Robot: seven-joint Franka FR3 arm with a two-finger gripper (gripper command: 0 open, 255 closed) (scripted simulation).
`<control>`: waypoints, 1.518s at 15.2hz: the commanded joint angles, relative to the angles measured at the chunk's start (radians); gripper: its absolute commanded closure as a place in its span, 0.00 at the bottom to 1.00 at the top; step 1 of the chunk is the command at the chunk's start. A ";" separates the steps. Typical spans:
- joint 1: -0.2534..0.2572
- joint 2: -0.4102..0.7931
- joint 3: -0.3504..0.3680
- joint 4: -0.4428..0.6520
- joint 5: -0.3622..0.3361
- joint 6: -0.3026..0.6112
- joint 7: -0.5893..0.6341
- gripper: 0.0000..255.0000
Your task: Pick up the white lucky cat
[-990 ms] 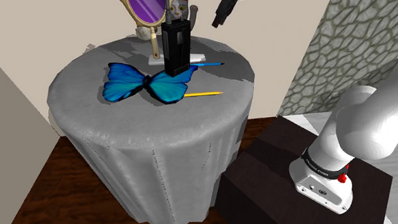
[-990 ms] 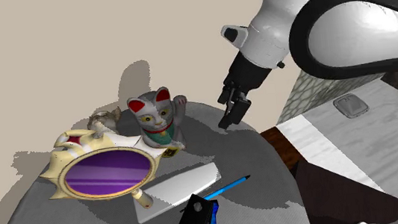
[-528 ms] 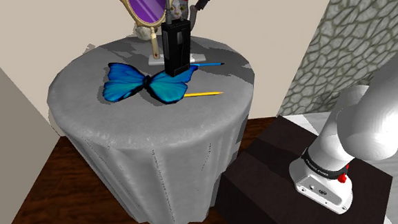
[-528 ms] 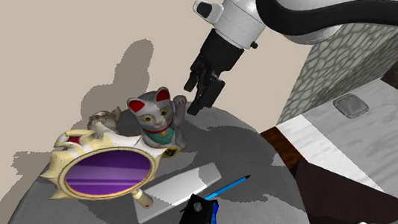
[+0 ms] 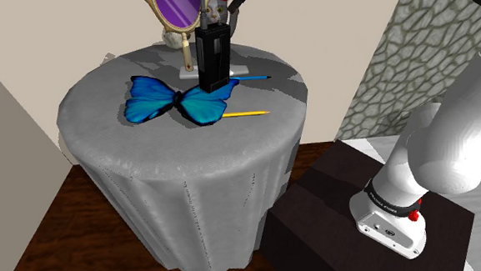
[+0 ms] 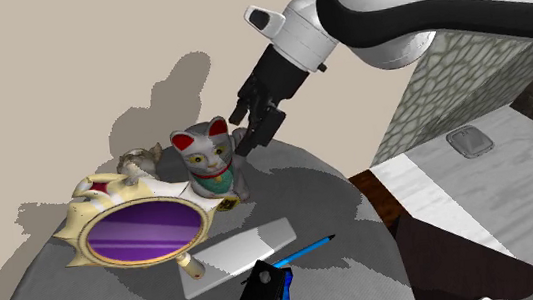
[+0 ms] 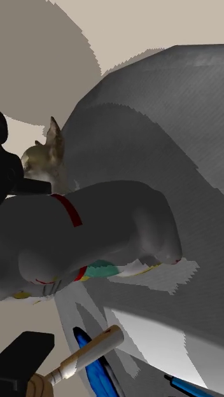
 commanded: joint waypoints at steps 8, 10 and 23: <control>0.001 0.001 0.001 -0.026 0.009 0.022 -0.018 1.00; 0.001 0.002 0.001 -0.024 0.010 0.022 -0.018 1.00; -0.006 0.016 -0.007 0.113 -0.016 -0.086 0.054 1.00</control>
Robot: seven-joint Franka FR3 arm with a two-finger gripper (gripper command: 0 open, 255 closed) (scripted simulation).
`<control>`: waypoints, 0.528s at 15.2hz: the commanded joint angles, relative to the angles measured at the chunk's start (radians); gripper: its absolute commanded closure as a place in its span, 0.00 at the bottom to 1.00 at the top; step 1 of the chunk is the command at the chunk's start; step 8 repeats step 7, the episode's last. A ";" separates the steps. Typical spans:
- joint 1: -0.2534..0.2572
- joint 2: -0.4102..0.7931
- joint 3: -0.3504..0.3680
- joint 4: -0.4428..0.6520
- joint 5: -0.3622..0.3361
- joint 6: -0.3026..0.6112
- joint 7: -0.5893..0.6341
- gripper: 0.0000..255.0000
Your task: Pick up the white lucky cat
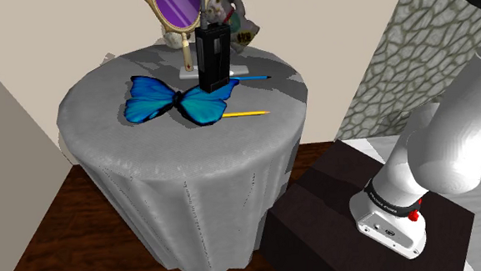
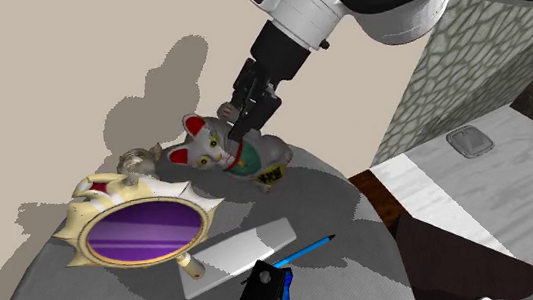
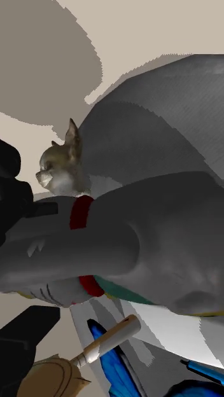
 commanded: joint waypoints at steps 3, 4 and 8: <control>-0.003 0.009 -0.003 0.063 -0.006 -0.046 0.030 1.00; -0.004 0.013 -0.004 0.081 -0.006 -0.058 0.037 1.00; -0.005 0.018 -0.006 0.101 -0.007 -0.072 0.045 1.00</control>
